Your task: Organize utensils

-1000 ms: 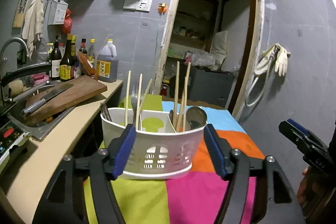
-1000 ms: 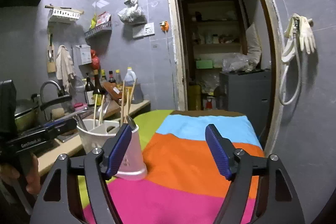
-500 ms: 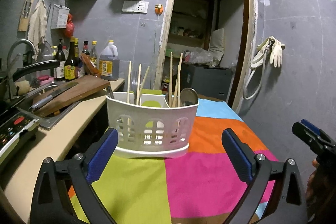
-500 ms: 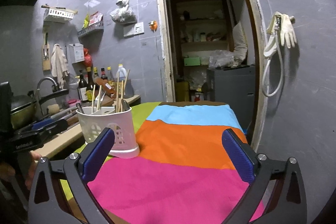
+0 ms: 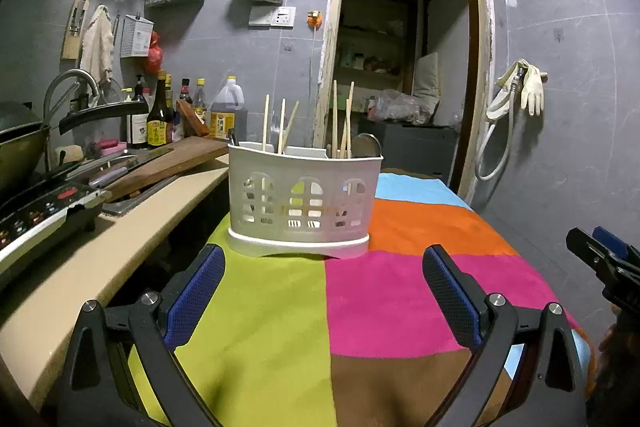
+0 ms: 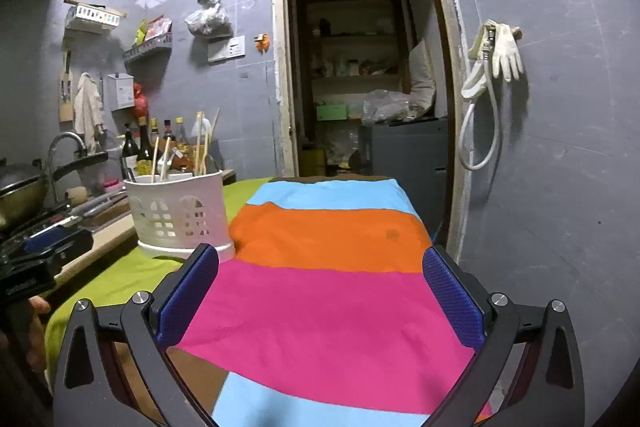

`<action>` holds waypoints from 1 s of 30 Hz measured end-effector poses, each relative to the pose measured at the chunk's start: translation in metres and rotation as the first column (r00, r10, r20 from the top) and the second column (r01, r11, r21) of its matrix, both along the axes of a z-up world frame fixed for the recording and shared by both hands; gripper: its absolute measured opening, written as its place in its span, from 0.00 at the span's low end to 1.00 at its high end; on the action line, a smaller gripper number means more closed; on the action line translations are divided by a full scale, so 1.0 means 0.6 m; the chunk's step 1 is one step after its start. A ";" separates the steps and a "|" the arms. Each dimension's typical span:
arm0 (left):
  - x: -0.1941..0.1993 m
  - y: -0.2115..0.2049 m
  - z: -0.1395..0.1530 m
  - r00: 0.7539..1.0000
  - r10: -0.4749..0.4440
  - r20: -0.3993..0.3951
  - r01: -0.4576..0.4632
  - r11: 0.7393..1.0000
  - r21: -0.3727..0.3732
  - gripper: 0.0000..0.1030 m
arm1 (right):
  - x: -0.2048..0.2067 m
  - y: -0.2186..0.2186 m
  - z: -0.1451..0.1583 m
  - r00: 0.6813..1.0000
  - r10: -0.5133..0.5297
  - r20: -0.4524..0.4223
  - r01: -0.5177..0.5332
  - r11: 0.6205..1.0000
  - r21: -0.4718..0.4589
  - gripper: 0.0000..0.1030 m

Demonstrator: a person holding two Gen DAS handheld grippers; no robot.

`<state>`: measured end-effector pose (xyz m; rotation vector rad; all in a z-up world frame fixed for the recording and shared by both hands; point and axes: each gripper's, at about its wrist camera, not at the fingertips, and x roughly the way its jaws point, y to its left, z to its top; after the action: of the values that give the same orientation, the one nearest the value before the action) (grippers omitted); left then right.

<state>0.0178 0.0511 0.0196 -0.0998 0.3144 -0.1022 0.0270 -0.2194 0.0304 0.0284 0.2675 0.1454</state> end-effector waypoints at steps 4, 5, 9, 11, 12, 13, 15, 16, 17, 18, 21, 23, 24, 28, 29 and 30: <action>-0.005 -0.006 -0.006 1.000 0.013 0.004 -0.013 1.000 0.005 0.94 | -0.002 -0.005 -0.008 1.000 -0.013 -0.003 0.013 1.000 0.006 1.00; -0.007 -0.008 -0.007 1.000 0.019 0.008 -0.019 1.000 0.009 0.94 | -0.002 -0.006 -0.010 1.000 -0.016 -0.005 0.016 1.000 0.005 1.00; -0.008 -0.009 -0.012 1.000 0.029 0.009 -0.029 0.999 0.017 0.94 | 0.000 -0.008 -0.015 1.000 -0.019 -0.017 0.019 1.000 0.001 1.00; -0.007 -0.009 -0.013 1.000 0.030 0.008 -0.031 0.999 0.019 0.94 | 0.001 -0.008 -0.016 1.000 -0.021 -0.023 0.022 1.000 0.005 1.00; -0.007 -0.009 -0.014 0.999 0.032 0.009 -0.032 0.999 0.021 0.94 | 0.001 -0.008 -0.017 0.999 -0.023 -0.025 0.023 1.000 0.006 1.00; -0.007 -0.009 -0.014 0.999 0.034 0.010 -0.034 0.999 0.024 0.94 | 0.002 -0.008 -0.017 0.999 -0.022 -0.027 0.023 1.000 0.005 1.00; -0.007 -0.009 -0.016 0.999 0.034 0.011 -0.034 0.999 0.024 0.94 | 0.001 -0.008 -0.017 0.999 -0.023 -0.029 0.023 1.000 0.002 1.00; -0.007 -0.009 -0.016 0.999 0.033 0.010 -0.034 0.999 0.023 0.94 | 0.001 -0.008 -0.016 0.999 -0.023 -0.029 0.023 1.000 0.001 1.00; -0.006 -0.010 -0.017 0.999 0.032 0.010 -0.033 0.999 0.022 0.94 | 0.000 -0.007 -0.016 0.999 -0.023 -0.029 0.023 1.000 0.001 1.00; -0.006 -0.010 -0.017 0.999 0.032 0.010 -0.032 0.999 0.021 0.94 | 0.001 -0.007 -0.016 0.999 -0.022 -0.028 0.022 1.000 0.001 1.00; -0.006 -0.012 -0.019 0.999 0.031 0.007 -0.031 0.999 0.023 0.94 | 0.001 -0.006 -0.015 0.999 -0.019 -0.034 0.019 1.000 0.002 1.00; -0.007 -0.011 -0.020 0.999 0.031 0.007 -0.031 0.999 0.023 0.94 | 0.003 -0.006 -0.013 0.999 -0.015 -0.035 0.015 1.000 0.004 1.00; -0.007 -0.011 -0.020 0.999 0.032 0.007 -0.032 0.999 0.022 0.94 | 0.003 -0.005 -0.013 0.999 -0.015 -0.035 0.015 1.000 0.002 1.00; -0.006 -0.011 -0.021 1.000 0.030 0.008 -0.030 0.999 0.022 0.94 | 0.003 -0.005 -0.013 0.999 -0.015 -0.036 0.015 1.000 0.002 1.00; -0.006 -0.011 -0.020 1.000 0.030 0.007 -0.030 0.999 0.024 0.94 | 0.003 -0.005 -0.013 0.999 -0.016 -0.035 0.016 1.000 0.002 1.00; -0.006 -0.011 -0.020 1.000 0.031 0.006 -0.031 0.999 0.025 0.94 | 0.004 -0.005 -0.013 0.999 -0.016 -0.036 0.016 1.000 0.002 1.00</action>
<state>0.0143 0.0444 0.0073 -0.0793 0.3083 -0.0682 0.0294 -0.2226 0.0228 0.0357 0.3028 0.1292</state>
